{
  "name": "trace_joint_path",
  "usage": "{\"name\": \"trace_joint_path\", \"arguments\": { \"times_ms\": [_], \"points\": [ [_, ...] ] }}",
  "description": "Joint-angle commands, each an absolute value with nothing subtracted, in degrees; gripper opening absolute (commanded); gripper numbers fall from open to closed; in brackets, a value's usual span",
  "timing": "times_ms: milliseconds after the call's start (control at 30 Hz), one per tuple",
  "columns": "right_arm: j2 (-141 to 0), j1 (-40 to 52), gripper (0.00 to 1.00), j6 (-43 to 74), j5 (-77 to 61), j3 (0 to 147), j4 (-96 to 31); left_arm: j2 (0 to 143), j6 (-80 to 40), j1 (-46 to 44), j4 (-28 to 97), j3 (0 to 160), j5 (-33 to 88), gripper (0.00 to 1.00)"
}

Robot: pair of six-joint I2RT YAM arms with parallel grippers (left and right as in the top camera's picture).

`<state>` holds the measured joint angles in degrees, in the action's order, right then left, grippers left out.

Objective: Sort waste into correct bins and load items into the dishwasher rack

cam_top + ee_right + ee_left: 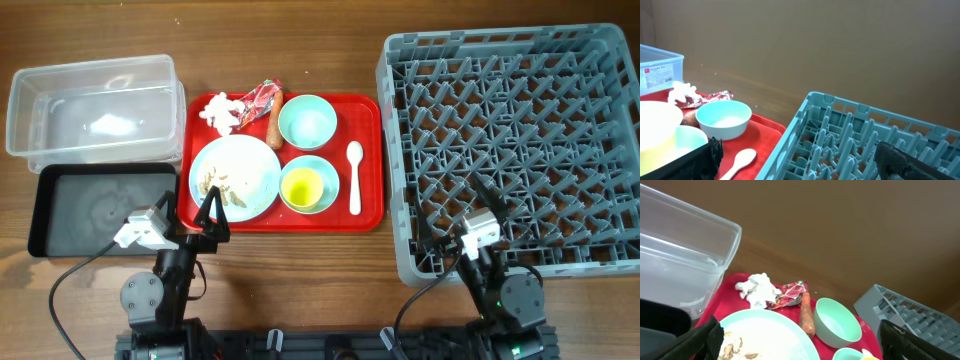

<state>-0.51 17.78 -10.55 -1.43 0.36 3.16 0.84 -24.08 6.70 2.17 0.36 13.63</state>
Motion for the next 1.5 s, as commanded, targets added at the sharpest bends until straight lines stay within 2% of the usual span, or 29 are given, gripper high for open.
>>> {"name": "trace_joint_path", "arguments": {
  "times_ms": [0,233,400,600,833,967,1000,1100,1200,1300,1333,1367,1467],
  "points": [
    [-0.25,17.50,1.00,-8.71,-4.47,0.32,5.50,0.38,-23.57,6.55,0.16,0.38,16.99,1.00],
    [-0.30,17.50,1.00,-2.42,-6.09,3.20,5.69,0.40,-23.55,6.55,-1.50,1.61,19.05,1.00],
    [-5.50,17.50,1.00,6.35,-6.13,10.33,-0.89,5.69,-23.55,6.55,2.92,7.86,19.03,1.00],
    [-29.04,17.50,1.00,5.96,-10.41,32.36,-16.38,30.72,-23.53,6.48,15.97,30.26,19.94,1.00],
    [-61.60,17.50,1.00,4.89,-17.72,62.22,-37.21,63.24,-21.43,-0.27,47.72,66.30,25.91,1.00],
    [-71.07,17.47,1.00,5.52,-24.60,68.47,-40.18,71.24,-23.09,-4.84,49.32,72.01,36.38,0.98],
    [-72.25,17.47,1.00,7.16,-24.47,68.47,-40.47,72.71,-22.87,-6.42,49.39,72.01,34.96,0.86],
    [-74.00,17.10,1.00,8.08,-23.09,68.47,-40.86,77.49,-22.90,-12.34,52.60,72.01,25.45,0.82],
    [-74.04,15.31,1.00,16.25,-15.35,68.47,-41.52,82.50,-22.94,-17.98,55.90,72.01,14.66,0.75],
    [-74.04,11.73,1.00,22.22,-11.29,68.47,-43.66,88.77,-22.96,-22.63,55.92,72.01,7.79,0.75],
    [-74.04,10.33,1.00,22.46,-12.08,68.45,-44.53,92.58,-22.94,-24.25,54.87,72.01,7.81,0.70],
    [-74.04,9.91,1.00,22.48,-12.03,68.40,-45.54,96.82,-22.96,-25.23,53.98,72.01,6.76,0.59],
    [-74.04,9.89,1.00,22.48,-12.05,68.36,-46.96,101.23,-22.98,-25.30,52.93,72.01,6.35,0.50]
  ]
}}
